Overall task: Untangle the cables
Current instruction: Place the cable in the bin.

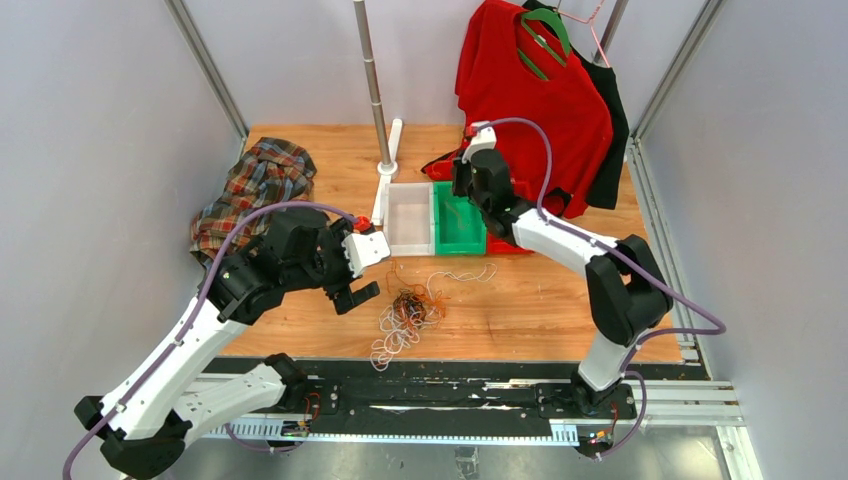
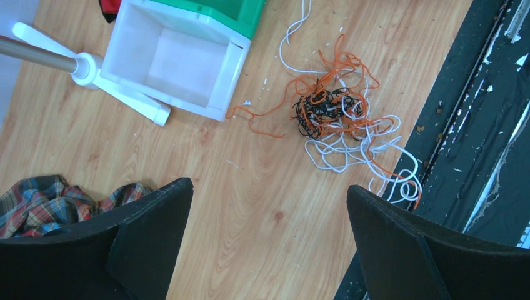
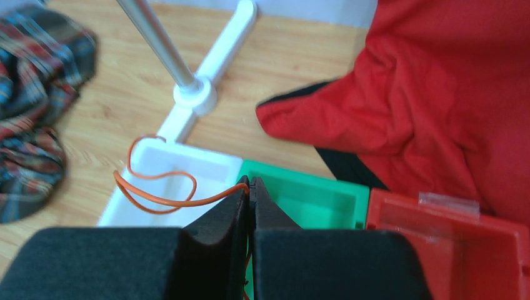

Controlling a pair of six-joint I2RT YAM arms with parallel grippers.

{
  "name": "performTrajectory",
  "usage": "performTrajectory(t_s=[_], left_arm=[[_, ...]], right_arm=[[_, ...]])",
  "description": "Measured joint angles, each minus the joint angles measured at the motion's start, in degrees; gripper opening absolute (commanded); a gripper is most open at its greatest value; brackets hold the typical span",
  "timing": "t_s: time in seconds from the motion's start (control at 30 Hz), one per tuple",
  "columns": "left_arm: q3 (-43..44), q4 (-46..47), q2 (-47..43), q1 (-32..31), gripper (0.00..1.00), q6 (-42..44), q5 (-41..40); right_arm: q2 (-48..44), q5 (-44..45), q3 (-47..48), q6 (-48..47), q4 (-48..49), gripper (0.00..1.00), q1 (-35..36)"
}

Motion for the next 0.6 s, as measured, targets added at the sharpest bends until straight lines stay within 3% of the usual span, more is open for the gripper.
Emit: performTrajectory(t_s=[0.27, 0.6], left_arm=[[0.0, 0.0, 0.0, 0.0, 0.98, 0.1, 0.0], [0.0, 0.0, 0.0, 0.0, 0.99, 0.6, 0.0]], right_arm=[[5.0, 0.9, -1.9, -1.6, -1.9, 0.01, 0.0], [4.7, 5.2, -8.2, -1.5, -3.1, 0.01, -1.6]])
